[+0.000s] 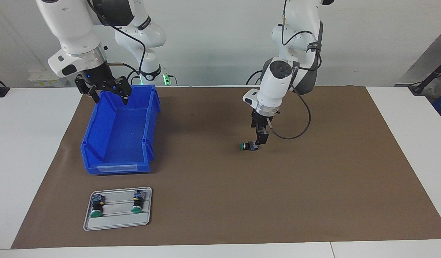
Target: Place and press button with both arms
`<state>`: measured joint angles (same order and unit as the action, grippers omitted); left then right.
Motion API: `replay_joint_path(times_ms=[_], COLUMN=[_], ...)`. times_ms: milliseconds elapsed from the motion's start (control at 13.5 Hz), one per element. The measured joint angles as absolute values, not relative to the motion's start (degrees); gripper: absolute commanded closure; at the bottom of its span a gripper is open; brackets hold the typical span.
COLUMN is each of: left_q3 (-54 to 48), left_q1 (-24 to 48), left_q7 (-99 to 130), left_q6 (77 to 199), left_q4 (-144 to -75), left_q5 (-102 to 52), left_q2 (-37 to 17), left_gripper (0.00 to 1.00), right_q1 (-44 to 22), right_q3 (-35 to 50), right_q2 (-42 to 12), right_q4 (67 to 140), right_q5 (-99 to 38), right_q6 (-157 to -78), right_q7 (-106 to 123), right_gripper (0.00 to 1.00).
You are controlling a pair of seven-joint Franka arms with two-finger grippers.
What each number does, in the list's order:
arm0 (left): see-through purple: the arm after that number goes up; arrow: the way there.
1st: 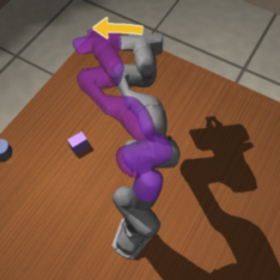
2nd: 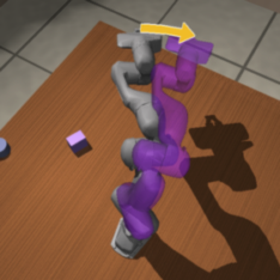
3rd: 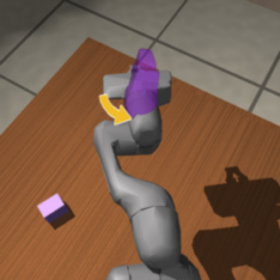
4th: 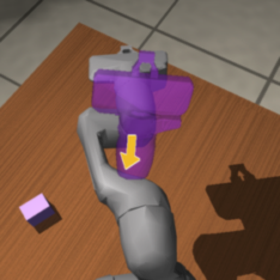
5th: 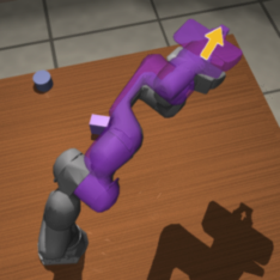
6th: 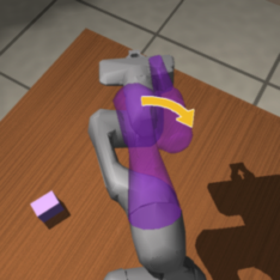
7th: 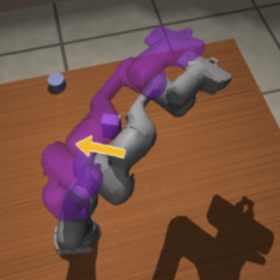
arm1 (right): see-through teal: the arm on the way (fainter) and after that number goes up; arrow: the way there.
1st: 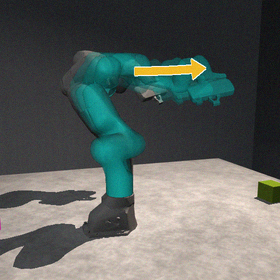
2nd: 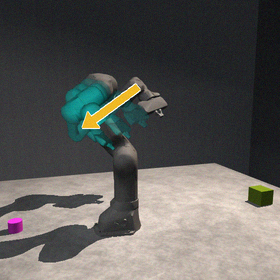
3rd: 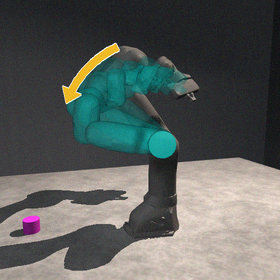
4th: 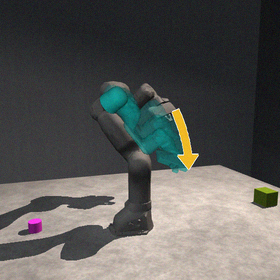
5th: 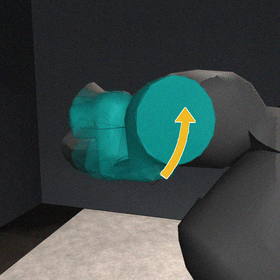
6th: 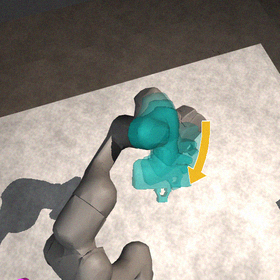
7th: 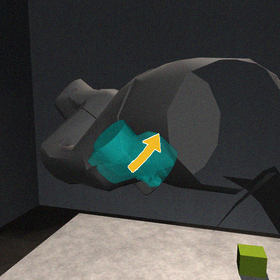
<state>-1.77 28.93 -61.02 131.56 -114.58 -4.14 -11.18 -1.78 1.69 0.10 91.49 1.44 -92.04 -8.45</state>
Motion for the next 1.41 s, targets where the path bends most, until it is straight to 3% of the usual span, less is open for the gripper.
replay_joint_path(times_ms=[370,1407], left_q3=[-1.7,-1.5], left_q1=[31.2,31.4], left_q7=[-58.9,-56.4], left_q6=[136.5,141.5], left_q4=[-114.4,-116.8], left_q5=[-4.1,-3.7], left_q2=[-17.9,-19.6], left_gripper=[0.00,0.05], right_q1=[-1.8,-1.8], right_q3=[1.7,1.7], right_q2=[0.1,0.1], right_q4=[91.5,91.5], right_q5=[1.4,1.4], right_q6=[-92.0,-92.0], right_q7=[-8.4,-8.4], right_gripper=[0.00,0.00])
